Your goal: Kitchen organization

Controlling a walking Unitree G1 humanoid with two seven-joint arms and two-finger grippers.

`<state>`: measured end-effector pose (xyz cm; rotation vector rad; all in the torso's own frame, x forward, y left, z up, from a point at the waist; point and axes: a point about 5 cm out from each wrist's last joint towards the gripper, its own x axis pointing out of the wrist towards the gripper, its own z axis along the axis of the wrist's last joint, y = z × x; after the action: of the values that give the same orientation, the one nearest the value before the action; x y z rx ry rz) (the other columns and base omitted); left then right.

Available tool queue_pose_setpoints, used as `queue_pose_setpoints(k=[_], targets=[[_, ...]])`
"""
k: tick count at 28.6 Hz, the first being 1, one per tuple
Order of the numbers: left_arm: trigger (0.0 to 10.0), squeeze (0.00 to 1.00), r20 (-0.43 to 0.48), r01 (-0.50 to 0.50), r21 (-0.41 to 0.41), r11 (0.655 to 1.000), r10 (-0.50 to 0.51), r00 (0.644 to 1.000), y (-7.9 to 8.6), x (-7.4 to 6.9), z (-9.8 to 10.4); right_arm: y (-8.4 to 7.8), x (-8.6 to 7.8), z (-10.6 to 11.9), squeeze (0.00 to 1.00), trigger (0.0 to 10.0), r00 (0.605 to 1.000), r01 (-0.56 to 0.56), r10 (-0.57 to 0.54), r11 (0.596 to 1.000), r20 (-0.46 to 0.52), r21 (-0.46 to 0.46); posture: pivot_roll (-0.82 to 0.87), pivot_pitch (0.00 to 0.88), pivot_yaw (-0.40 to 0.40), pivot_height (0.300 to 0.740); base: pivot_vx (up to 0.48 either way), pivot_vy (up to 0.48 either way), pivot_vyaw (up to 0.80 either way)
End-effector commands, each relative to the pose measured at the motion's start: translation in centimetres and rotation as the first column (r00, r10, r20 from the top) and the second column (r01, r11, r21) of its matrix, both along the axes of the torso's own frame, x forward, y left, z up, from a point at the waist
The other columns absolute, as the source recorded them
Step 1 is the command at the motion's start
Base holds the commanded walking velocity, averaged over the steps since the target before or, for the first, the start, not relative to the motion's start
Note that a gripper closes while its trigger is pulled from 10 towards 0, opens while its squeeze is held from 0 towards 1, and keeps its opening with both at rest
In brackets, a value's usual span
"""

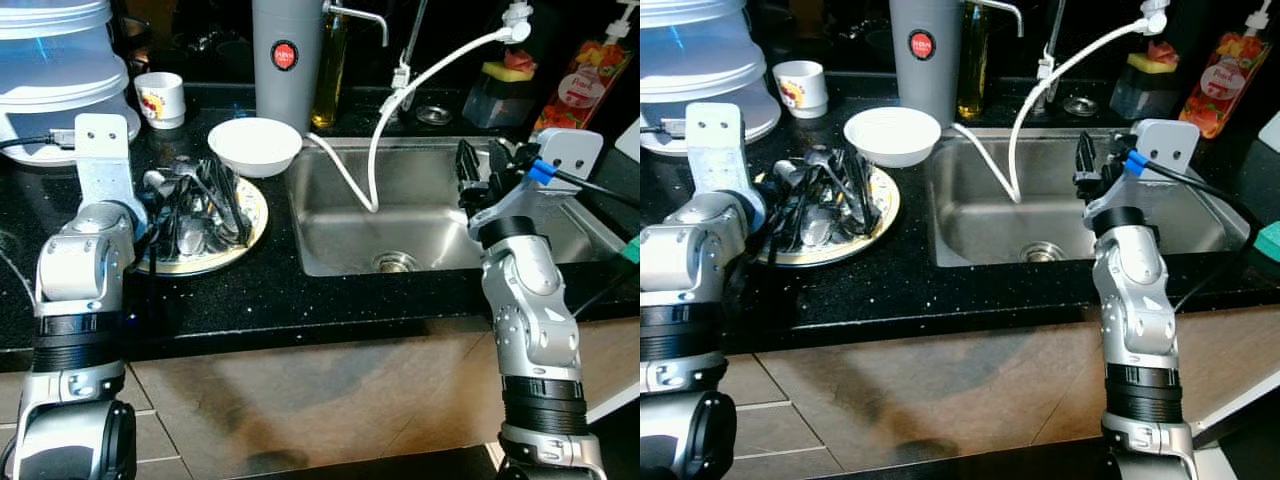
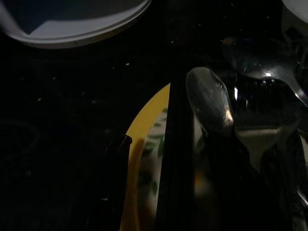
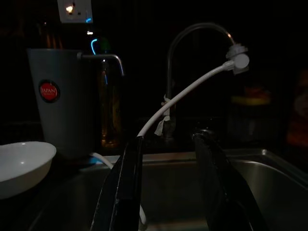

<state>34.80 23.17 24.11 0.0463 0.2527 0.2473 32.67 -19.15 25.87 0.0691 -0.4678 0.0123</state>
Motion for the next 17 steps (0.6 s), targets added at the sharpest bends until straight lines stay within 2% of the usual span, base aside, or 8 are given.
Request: queue_pose_setpoints(k=[1, 7, 8, 9, 11, 14, 15, 17], targets=[[10.0, 0.00, -0.046, -0.024, -0.032, 0.999, 0.023, 0.999, 0.4, -0.1, -1.0, 0.0, -0.1, -0.3, 0.00, 10.0, 1.000, 0.002, -0.002, 1.000, -0.010, 0.000, 0.07, 0.000, -0.042, 0.740, 0.000, 0.000, 0.00], [10.0, 0.00, -0.094, -0.061, -0.084, 0.995, 0.053, 0.994, 1.1, -0.2, -2.2, -0.1, -0.1, -0.2, 0.00, 10.0, 1.000, 0.007, -0.007, 1.000, -0.009, 0.000, 0.07, 0.000, -0.038, 0.740, 0.000, 0.000, 0.00], [4.7, 0.00, -0.114, -0.065, -0.114, 0.991, 0.052, 0.992, 1.2, -0.3, -2.7, -0.1, -0.1, -0.3, 0.00, 10.0, 1.000, 0.006, -0.006, 1.000, -0.009, 0.000, 0.07, 0.000, -0.038, 0.740, 0.000, 0.000, 0.00], [1.9, 0.00, -0.129, -0.083, -0.116, 0.990, 0.068, 0.989, 1.5, -0.3, -3.2, 0.0, -0.1, -0.3, 0.00, 10.0, 1.000, 0.004, -0.004, 1.000, -0.009, 0.000, 0.07, 0.000, -0.039, 0.740, 0.000, 0.000, 0.00], [1.9, 0.00, -0.136, -0.095, -0.112, 0.989, 0.079, 0.988, 1.6, -0.4, -3.4, 0.0, -0.1, -0.3, 0.00, 10.0, 1.000, 0.003, -0.003, 1.000, -0.009, 0.000, 0.07, 0.000, -0.039, 0.740, 0.000, 0.000, 0.00], [1.1, 0.00, -0.132, -0.104, -0.098, 0.990, 0.090, 0.987, 1.8, -0.4, -3.6, 0.0, -0.2, -0.3, 0.00, 10.0, 1.000, 0.001, -0.001, 1.000, -0.009, -0.001, 0.07, 0.000, -0.039, 0.740, 0.000, 0.000, 0.00], [0.0, 0.00, -0.134, -0.104, -0.100, 0.990, 0.090, 0.987, 1.8, -0.4, -3.6, 0.0, -0.1, -0.3, 0.00, 10.0, 1.000, 0.000, 0.000, 1.000, -0.009, -0.001, 0.07, 0.000, -0.041, 0.740, 0.000, 0.000, 0.00], [0.0, 0.00, -0.146, -0.109, -0.108, 0.988, 0.093, 0.985, 1.9, -0.3, -3.9, 0.0, -0.1, -0.3, 0.00, 10.0, 1.000, -0.002, 0.002, 1.000, -0.008, -0.003, 0.07, 0.000, -0.041, 0.740, 0.000, 0.000, 0.00]])
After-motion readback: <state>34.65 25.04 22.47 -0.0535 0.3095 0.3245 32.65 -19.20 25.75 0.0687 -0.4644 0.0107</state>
